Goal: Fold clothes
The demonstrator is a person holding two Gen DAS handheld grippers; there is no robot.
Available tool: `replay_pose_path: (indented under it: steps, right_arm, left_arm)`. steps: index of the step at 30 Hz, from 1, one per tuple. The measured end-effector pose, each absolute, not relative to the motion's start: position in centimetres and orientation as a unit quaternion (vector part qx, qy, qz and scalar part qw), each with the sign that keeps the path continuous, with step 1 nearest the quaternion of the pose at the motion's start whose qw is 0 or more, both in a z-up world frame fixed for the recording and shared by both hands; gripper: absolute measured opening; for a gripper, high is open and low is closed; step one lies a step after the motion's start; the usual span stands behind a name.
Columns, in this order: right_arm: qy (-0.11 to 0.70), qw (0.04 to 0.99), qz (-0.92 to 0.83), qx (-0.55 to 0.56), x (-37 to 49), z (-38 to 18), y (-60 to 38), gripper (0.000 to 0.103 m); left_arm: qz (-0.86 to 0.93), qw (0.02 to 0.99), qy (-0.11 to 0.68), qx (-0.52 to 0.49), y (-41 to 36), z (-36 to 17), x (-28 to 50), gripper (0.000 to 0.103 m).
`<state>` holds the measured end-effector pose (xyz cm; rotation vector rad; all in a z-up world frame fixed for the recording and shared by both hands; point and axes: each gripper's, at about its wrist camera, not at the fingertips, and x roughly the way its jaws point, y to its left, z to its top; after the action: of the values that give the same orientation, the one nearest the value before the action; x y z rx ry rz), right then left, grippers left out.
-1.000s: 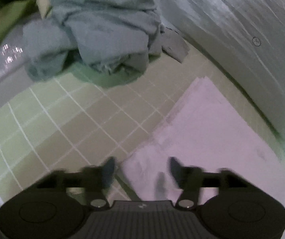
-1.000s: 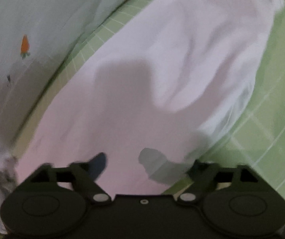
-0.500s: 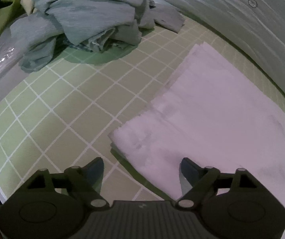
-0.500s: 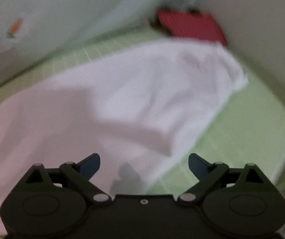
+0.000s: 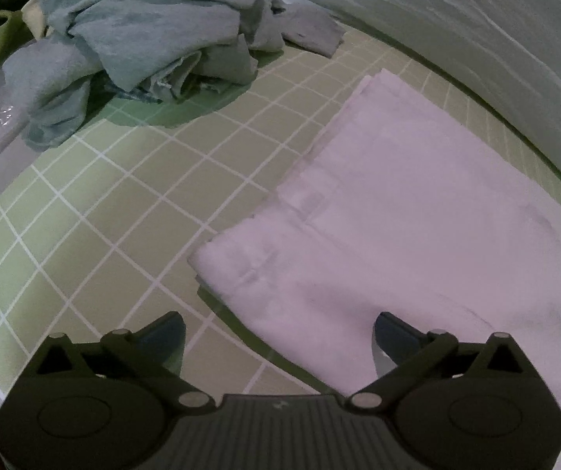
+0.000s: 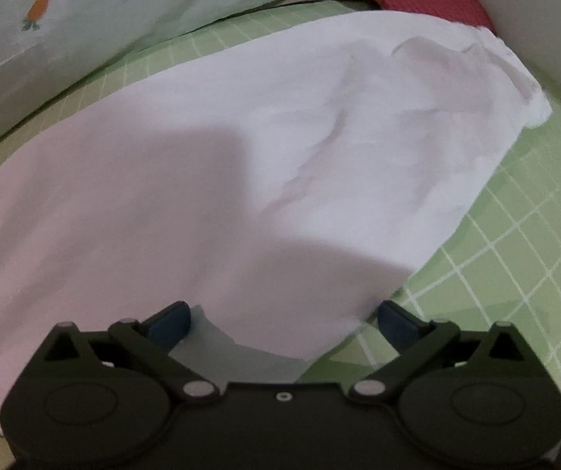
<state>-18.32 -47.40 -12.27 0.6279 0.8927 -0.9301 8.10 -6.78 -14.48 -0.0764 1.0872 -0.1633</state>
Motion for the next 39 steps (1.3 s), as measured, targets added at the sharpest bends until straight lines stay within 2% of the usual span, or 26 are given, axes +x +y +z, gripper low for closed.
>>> replay_pose_path:
  steps: [1,2,3,4,5,7,13,20,26,29,36,39]
  right_arm:
    - [0.407,0.751,-0.427,0.297,-18.5,-12.1,-47.4,0.103]
    - [0.406,0.748,-0.428,0.306,-18.7,-12.0,-47.5,0.103]
    - [0.403,0.745,-0.427,0.316,-19.0,-12.0,-47.6,0.103]
    - [0.4,0.743,-0.427,0.326,-19.4,-11.9,-47.8,0.103]
    - [0.397,0.74,-0.426,0.336,-19.8,-11.9,-47.9,0.103]
    - [0.391,0.738,-0.43,0.342,-20.8,-11.7,-47.2,0.103]
    - [0.368,0.741,-0.447,0.341,-23.7,-10.4,-48.2,0.102]
    - [0.355,0.744,-0.45,0.344,-26.9,-10.0,-49.4,0.102]
    - [0.361,0.744,-0.445,0.344,-28.8,-10.5,-50.5,0.102]
    - [0.373,0.742,-0.441,0.341,-29.4,-10.8,-51.1,0.102]
    - [0.387,0.74,-0.43,0.343,-30.6,-11.4,-52.0,0.102]
    - [0.383,0.741,-0.428,0.348,-30.6,-11.4,-52.6,0.102]
  left_arm:
    - [-0.07,0.856,0.511,-0.037,-6.7,-14.3,8.0,0.084]
    - [-0.063,0.86,0.505,-0.033,-6.8,-14.1,8.0,0.061]
    - [-0.061,0.863,0.501,-0.027,-6.8,-13.9,8.0,0.046]
    - [-0.058,0.863,0.501,-0.022,-6.8,-13.7,8.2,0.025]
    - [-0.056,0.862,0.504,-0.027,-6.7,-13.6,8.6,0.017]
    - [-0.061,0.858,0.506,-0.06,-6.0,-13.2,9.3,0.011]
    - [-0.115,0.884,0.447,-0.071,-8.4,-8.9,8.4,0.008]
    - [-0.276,0.882,0.381,0.008,-19.0,-4.1,1.8,0.008]
    - [-0.395,0.798,0.442,0.108,-27.5,-8.2,-5.9,0.008]
    - [-0.39,0.789,0.439,0.182,-29.1,-11.1,-8.8,0.009]
    - [-0.369,0.787,0.481,0.109,-28.1,-10.2,-6.9,0.016]
    - [-0.37,0.785,0.49,0.077,-27.6,-9.0,-6.8,0.029]
